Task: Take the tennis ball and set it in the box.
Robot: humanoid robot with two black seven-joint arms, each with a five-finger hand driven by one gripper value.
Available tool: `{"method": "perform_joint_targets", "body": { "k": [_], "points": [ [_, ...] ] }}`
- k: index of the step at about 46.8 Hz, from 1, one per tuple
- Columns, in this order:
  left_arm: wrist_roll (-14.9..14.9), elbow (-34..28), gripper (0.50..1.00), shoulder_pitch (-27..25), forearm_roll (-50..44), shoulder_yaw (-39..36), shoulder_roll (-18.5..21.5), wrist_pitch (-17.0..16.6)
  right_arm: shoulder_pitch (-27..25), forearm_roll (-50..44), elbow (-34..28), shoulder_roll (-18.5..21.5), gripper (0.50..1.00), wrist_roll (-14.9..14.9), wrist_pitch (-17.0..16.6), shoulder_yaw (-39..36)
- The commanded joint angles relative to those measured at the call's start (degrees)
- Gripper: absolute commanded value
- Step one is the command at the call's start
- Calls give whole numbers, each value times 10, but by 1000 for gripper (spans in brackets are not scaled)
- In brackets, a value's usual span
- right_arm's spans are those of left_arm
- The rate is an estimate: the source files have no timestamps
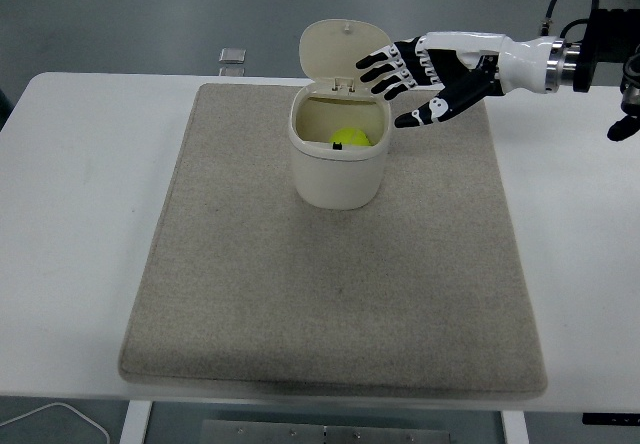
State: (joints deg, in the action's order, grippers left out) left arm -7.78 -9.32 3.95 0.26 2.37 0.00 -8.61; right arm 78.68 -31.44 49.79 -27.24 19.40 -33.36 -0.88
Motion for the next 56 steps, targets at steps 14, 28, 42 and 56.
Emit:
{"method": "perform_joint_targets", "body": {
  "k": [14,28,42,56],
  "points": [
    [0,0,996,0,0,0,0,0,-59,201,-90,10,860,-40,16,0],
    [0,0,996,0,0,0,0,0,-65,260,-91,8,862,-40,19,0],
    [0,0,996,0,0,0,0,0,-87,354,-96,20,860,-66,92,-3],
    [0,0,996,0,0,0,0,0,-113,516,-143,56,862,-95,174,-5]
  ]
}}
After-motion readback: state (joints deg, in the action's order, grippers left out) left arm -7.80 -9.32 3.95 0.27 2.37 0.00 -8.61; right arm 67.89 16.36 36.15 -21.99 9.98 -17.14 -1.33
